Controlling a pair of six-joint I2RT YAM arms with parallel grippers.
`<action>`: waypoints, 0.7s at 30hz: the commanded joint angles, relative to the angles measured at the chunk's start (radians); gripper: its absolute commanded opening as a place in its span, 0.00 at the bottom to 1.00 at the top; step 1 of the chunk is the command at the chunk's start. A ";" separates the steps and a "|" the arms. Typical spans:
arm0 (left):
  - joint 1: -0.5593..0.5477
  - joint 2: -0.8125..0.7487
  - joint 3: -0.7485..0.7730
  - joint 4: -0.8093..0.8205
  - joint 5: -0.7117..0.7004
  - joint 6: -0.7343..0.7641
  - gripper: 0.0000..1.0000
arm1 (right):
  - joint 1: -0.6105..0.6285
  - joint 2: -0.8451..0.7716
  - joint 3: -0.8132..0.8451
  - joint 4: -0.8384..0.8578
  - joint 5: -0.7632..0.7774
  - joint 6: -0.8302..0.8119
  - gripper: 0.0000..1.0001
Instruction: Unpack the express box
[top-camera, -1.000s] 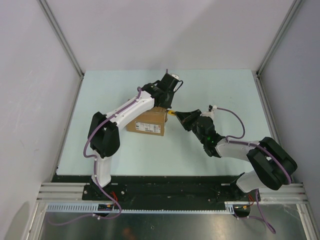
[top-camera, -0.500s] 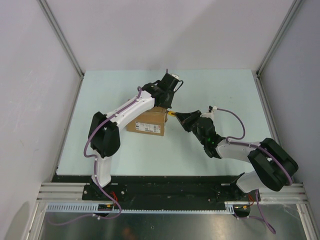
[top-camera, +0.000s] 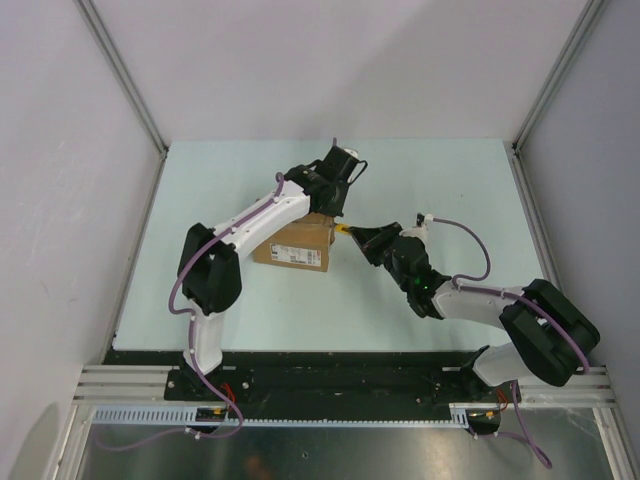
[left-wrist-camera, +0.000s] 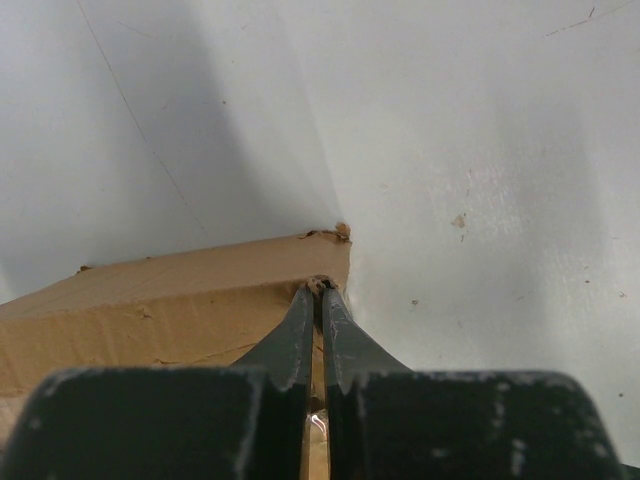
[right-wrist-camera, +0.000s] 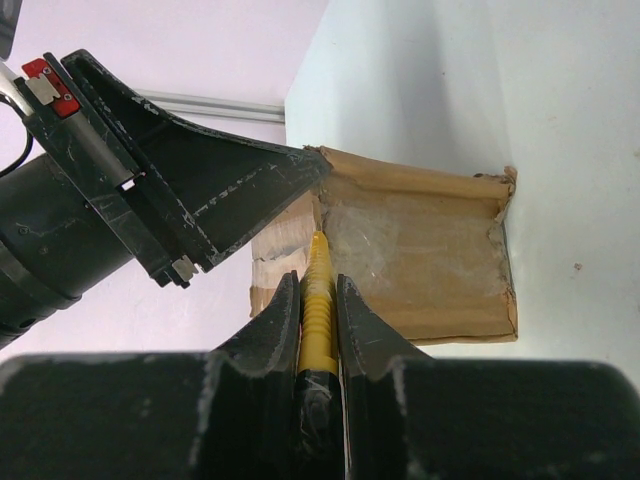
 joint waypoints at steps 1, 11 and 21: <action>0.018 0.152 -0.081 -0.143 0.016 -0.027 0.04 | 0.087 -0.014 -0.014 -0.019 -0.222 0.019 0.00; 0.033 0.161 -0.075 -0.143 0.013 -0.019 0.04 | 0.116 -0.023 -0.016 -0.057 -0.215 0.030 0.00; 0.038 0.161 -0.073 -0.143 0.009 -0.010 0.04 | 0.148 -0.059 -0.039 -0.070 -0.178 0.036 0.00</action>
